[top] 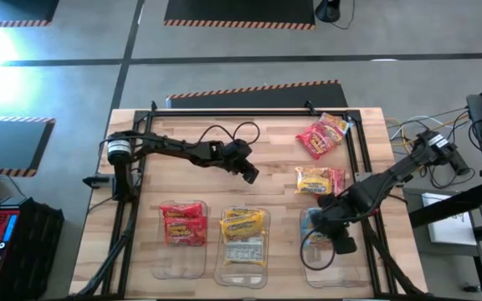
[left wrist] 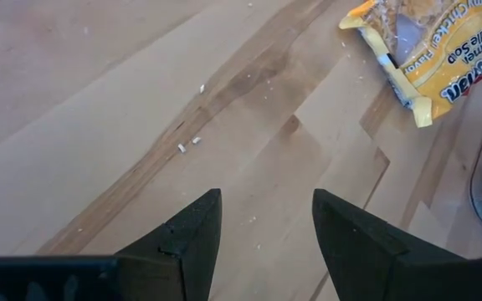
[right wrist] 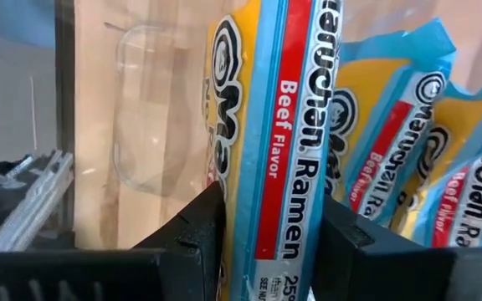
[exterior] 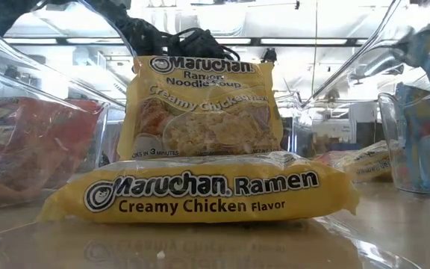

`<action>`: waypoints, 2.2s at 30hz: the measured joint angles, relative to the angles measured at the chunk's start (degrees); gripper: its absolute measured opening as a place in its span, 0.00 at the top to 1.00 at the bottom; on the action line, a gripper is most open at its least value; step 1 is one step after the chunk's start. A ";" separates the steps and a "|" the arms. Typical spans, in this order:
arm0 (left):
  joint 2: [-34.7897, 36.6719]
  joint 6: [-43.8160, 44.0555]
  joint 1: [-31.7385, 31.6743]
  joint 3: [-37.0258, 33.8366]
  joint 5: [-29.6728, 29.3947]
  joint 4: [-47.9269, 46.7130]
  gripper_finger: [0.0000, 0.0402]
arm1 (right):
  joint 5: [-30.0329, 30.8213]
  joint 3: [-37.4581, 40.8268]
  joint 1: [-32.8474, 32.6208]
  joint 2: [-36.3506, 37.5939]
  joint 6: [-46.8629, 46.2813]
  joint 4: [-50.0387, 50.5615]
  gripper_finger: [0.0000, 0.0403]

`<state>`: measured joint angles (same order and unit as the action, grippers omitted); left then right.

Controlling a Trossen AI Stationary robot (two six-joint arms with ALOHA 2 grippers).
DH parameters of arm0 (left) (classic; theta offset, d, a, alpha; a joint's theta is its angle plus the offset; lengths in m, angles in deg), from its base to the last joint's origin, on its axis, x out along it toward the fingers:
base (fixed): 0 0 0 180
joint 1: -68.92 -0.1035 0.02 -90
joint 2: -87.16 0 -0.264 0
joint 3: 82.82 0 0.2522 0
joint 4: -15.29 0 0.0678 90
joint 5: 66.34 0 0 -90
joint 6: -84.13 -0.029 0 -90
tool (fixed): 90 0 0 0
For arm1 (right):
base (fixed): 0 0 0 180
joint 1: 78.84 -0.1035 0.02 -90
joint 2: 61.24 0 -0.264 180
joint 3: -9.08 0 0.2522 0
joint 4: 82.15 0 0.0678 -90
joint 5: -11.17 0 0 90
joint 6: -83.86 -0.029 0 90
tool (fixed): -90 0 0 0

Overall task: Sort Maruchan noodles
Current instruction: Put the blue noodle pack into the right transparent bin, then put the yellow noodle pack into the middle transparent bin

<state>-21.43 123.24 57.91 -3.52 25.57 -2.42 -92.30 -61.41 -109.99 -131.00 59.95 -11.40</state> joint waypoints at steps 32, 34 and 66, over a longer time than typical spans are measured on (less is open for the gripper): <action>0.00 0.03 0.11 0.00 0.24 -0.74 0.57 | 3.89 -8.50 0.04 -2.56 -1.56 5.92 0.65; 0.00 0.70 0.13 0.00 0.39 -0.70 0.57 | 7.11 -9.60 0.04 -1.84 -1.59 9.65 0.65; -7.43 7.49 3.58 11.88 6.83 17.58 0.57 | 10.03 17.53 40.62 20.85 -14.50 2.99 0.66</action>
<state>-28.87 130.73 61.50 8.36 32.40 15.16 -82.27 -43.88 -69.37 -110.15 45.45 -8.41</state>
